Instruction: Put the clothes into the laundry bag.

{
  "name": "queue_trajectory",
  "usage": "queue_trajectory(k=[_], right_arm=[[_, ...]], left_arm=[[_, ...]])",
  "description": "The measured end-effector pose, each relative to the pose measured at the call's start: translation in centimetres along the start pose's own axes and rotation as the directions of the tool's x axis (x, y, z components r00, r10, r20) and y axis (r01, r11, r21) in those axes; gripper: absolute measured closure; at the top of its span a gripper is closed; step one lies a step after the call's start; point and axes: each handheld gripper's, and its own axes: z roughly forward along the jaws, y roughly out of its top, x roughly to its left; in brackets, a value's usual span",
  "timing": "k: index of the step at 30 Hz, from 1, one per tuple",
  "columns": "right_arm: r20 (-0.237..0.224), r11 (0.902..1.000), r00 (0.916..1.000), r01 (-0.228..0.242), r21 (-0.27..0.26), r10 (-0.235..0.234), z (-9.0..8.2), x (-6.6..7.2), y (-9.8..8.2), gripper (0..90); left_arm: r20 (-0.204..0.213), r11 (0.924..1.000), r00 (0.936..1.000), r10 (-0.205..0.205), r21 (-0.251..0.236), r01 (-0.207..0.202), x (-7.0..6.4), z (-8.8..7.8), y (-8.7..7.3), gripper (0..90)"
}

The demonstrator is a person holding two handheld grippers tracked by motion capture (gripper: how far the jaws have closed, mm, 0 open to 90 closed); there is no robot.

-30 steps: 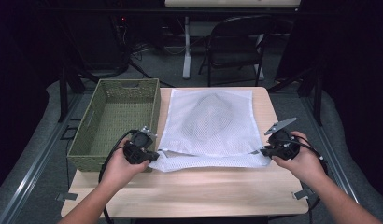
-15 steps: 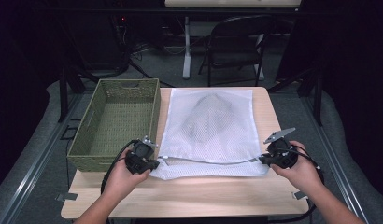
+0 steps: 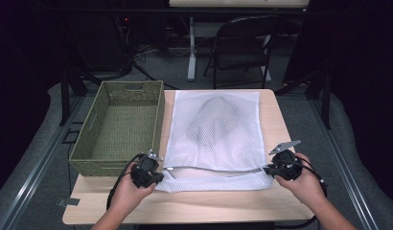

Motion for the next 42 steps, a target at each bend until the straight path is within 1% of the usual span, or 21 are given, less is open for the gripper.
queue_trajectory(k=[3, 8, 9, 12, 13, 14, 15, 19, 20, 21, 23, 25, 26, 27, 29, 33, 34, 35, 37, 40, 42], right_arm=[[0.001, 0.9999, 0.9999, -0.013, -0.006, 0.013, 0.3, 0.1, -0.3, 81.4], [-0.009, 0.9996, 0.9996, -0.027, -0.008, 0.027, 0.7, 0.1, -0.8, 81.1], [-0.019, 0.9994, 0.9992, -0.035, -0.01, 0.034, 0.8, 0.1, -0.9, 81.0], [-0.006, 0.9997, 0.9997, -0.025, 0.001, 0.025, 1.1, 0.2, -1.1, 80.7], [-0.014, 0.9996, 0.9995, -0.028, -0.002, 0.028, 1.2, 0.3, -1.1, 80.6], [-0.004, 0.9997, 0.9997, -0.026, -0.006, 0.026, 1.4, 0.4, -1.2, 80.4], [-0.009, 0.9996, 0.9996, -0.028, -0.001, 0.028, 1.4, 0.4, -1.2, 80.2], [-0.019, 0.9992, 0.999, -0.04, -0.003, 0.04, 1.6, 0.5, -1.4, 77.8], [-0.02, 0.999, 0.9988, -0.044, -0.003, 0.044, 1.6, 0.5, -1.5, 77.0], [-0.034, 0.9988, 0.9983, -0.047, -0.009, 0.047, 1.6, 0.5, -1.5, 76.1], [-0.033, 0.9988, 0.9983, -0.048, -0.007, 0.048, 1.4, 0.5, -1.6, 73.2], [-0.047, 0.9976, 0.9968, -0.066, -0.02, 0.065, 1.3, 0.4, -1.8, 70.8], [-0.047, 0.9968, 0.9964, -0.072, -0.033, 0.071, 1.3, 0.4, -1.9, 69.7], [-0.052, 0.9966, 0.9959, -0.076, -0.031, 0.075, 1.2, 0.4, -1.9, 68.3], [-0.054, 0.995, 0.9948, -0.089, -0.044, 0.087, 0.9, 0.4, -2.1, 63.9], [-0.033, 0.9908, 0.9937, -0.11, -0.079, 0.108, 0.4, 0.6, -2.5, 54.4], [-0.028, 0.9896, 0.9935, -0.112, -0.09, 0.11, 0.2, 0.7, -2.6, 53.1], [-0.017, 0.9893, 0.9939, -0.11, -0.096, 0.109, 0.0, 0.8, -2.6, 51.9], [0.0, 0.9883, 0.9941, -0.108, -0.108, 0.108, -0.3, 0.9, -2.8, 51.1], [0.006, 0.982, 0.9927, -0.119, -0.147, 0.121, -0.5, 1.4, -3.0, 50.9], [0.014, 0.9758, 0.992, -0.121, -0.182, 0.126, -0.5, 1.8, -3.2, 50.9]], left_arm=[[0.0, 1.0, 1.0, -0.004, 0.001, 0.004, 0.0, 0.5, -0.4, 87.4], [0.017, 0.9994, 0.9993, -0.033, -0.009, 0.033, 0.3, 1.1, -1.0, 86.3], [0.021, 0.9992, 0.9991, -0.038, -0.008, 0.039, 0.4, 1.2, -1.0, 86.0], [0.02, 0.999, 0.9989, -0.043, -0.009, 0.043, 0.5, 1.3, -1.2, 85.2], [0.02, 0.999, 0.9989, -0.042, -0.009, 0.043, 0.5, 1.4, -1.2, 84.8], [0.021, 0.999, 0.9988, -0.044, -0.01, 0.045, 0.5, 1.4, -1.2, 84.4], [0.022, 0.9989, 0.9987, -0.046, -0.012, 0.046, 0.5, 1.5, -1.3, 83.9], [0.025, 0.9987, 0.9986, -0.047, -0.019, 0.048, 0.4, 1.5, -1.3, 80.0], [0.03, 0.9983, 0.9983, -0.051, -0.026, 0.051, 0.4, 1.4, -1.3, 78.2], [0.034, 0.998, 0.9979, -0.054, -0.03, 0.056, 0.3, 1.3, -1.4, 76.1], [0.031, 0.9972, 0.9977, -0.06, -0.043, 0.062, 0.3, 1.3, -1.5, 72.3], [0.036, 0.9963, 0.9972, -0.065, -0.054, 0.067, 0.4, 1.2, -1.6, 66.4], [0.035, 0.9953, 0.9967, -0.074, -0.06, 0.076, 0.4, 1.2, -1.6, 64.5], [0.037, 0.9939, 0.9958, -0.084, -0.069, 0.086, 0.4, 1.2, -1.7, 62.4], [0.036, 0.9925, 0.9953, -0.09, -0.079, 0.093, 0.4, 1.1, -1.8, 57.4], [0.036, 0.9895, 0.9941, -0.102, -0.099, 0.106, 0.2, 0.8, -2.0, 47.5], [0.032, 0.9886, 0.994, -0.105, -0.105, 0.108, 0.1, 0.8, -2.0, 46.1], [0.033, 0.9901, 0.9952, -0.092, -0.103, 0.095, 0.1, 0.7, -2.1, 45.9], [0.032, 0.9892, 0.9954, -0.09, -0.113, 0.093, 0.0, 0.7, -2.1, 45.0], [0.035, 0.9876, 0.9963, -0.078, -0.133, 0.082, -0.2, 0.5, -2.1, 43.9], [0.034, 0.987, 0.9973, -0.066, -0.145, 0.07, -0.3, 0.4, -2.1, 43.2]])
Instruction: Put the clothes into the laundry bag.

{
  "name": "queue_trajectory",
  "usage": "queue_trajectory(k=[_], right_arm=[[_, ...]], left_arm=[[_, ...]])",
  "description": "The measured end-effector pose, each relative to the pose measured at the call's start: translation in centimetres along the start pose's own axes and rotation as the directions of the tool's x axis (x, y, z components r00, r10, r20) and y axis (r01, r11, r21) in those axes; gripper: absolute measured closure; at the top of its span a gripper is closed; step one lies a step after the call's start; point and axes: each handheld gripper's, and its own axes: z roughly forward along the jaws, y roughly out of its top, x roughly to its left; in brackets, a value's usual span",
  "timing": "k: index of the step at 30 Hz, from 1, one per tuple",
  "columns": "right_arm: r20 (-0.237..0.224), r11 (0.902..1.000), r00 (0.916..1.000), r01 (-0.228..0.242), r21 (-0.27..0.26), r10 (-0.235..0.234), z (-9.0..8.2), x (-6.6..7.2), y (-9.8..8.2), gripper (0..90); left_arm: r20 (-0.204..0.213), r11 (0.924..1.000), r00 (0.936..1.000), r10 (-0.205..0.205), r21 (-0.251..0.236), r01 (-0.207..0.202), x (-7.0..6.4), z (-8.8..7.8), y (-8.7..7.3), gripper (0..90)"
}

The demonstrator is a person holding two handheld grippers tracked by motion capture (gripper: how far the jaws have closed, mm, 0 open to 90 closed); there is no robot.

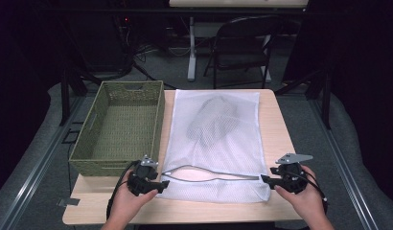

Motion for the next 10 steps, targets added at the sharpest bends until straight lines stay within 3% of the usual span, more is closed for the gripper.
queue_trajectory(k=[6, 10], right_arm=[[-0.008, 0.9971, 0.9999, 0.011, -0.075, -0.011, 1.0, 0.8, -1.1, 49.6], [-0.002, 0.9933, 0.9979, 0.064, -0.096, -0.064, 1.8, 1.3, -1.8, 48.0]], left_arm=[[-0.006, 0.9996, 0.9996, 0.026, -0.014, -0.026, -0.1, 0.2, -0.1, 41.6], [-0.003, 0.9996, 0.9998, 0.02, -0.019, -0.02, 0.1, 0.3, -0.2, 41.4]])
